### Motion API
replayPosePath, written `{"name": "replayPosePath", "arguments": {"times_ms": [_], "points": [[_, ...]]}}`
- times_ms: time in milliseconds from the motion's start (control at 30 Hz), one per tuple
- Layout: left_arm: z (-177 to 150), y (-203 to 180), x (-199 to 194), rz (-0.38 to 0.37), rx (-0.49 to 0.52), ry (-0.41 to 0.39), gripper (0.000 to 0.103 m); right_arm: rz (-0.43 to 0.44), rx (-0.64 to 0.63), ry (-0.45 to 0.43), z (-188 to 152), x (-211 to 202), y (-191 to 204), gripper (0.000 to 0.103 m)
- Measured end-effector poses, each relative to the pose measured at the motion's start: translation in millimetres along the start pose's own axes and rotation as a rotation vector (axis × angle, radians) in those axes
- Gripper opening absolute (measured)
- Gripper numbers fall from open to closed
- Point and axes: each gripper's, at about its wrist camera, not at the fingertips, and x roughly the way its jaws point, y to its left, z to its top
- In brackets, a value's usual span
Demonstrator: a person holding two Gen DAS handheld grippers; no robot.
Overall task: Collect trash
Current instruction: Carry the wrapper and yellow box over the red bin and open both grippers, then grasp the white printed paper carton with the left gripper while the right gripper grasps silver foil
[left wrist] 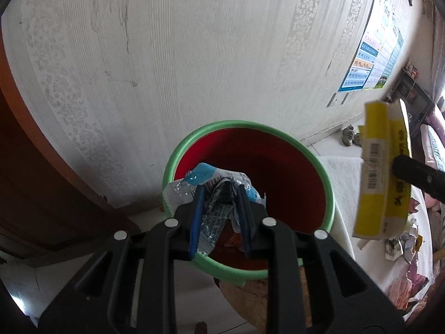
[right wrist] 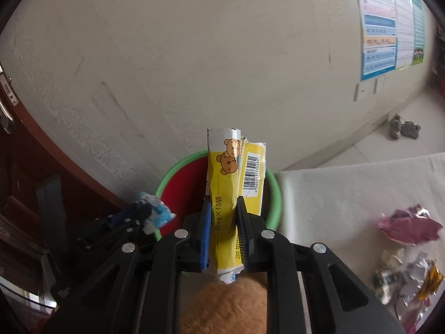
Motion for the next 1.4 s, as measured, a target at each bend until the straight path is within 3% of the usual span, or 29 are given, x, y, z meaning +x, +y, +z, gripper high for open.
{"name": "replayPosePath", "arguments": {"times_ms": [167,200,233,267,367,533,900,1067,1200,1400], "points": [[6.0,-3.4,4.8,-0.014,0.011,-0.006,0.025,0.017,0.015,-0.018,6.4,8.1,-1.4,0.020],[7.1,-3.8,6.3,-0.006,0.013,-0.004,0.031,0.018,0.027,-0.025,8.1,9.9,-2.6,0.021],[7.0,-4.6,7.2,0.005,0.011,-0.004,0.051,0.024,0.038,-0.026,8.9,9.8,-3.4,0.036],[7.5,-4.1,7.7,0.012,0.000,-0.009,0.062,0.028,0.052,-0.036,8.8,8.1,-4.7,0.047],[6.5,-1.6,5.7,-0.005,-0.033,-0.016,0.062,0.031,0.060,-0.057,6.2,-0.4,-8.6,0.047],[-1.5,-8.8,5.2,0.001,0.005,-0.002,0.062,0.027,0.073,-0.071,-7.8,-21.9,-15.5,0.047],[-16.4,-54.9,-9.5,-0.068,0.109,0.005,0.062,-0.120,0.081,-0.068,-64.0,-70.4,-50.3,0.047],[-25.9,-81.2,-19.6,-0.096,0.150,0.006,0.062,-0.233,0.146,-0.077,-95.4,-97.9,-101.2,0.047],[-39.3,-100.5,-26.5,-0.117,0.183,0.019,0.062,-0.339,0.275,-0.078,-113.7,-110.8,-163.0,0.047],[-58.7,-134.3,-38.3,-0.161,0.259,0.042,0.062,-0.395,0.451,-0.008,-131.8,-103.7,-237.3,0.047]]}}
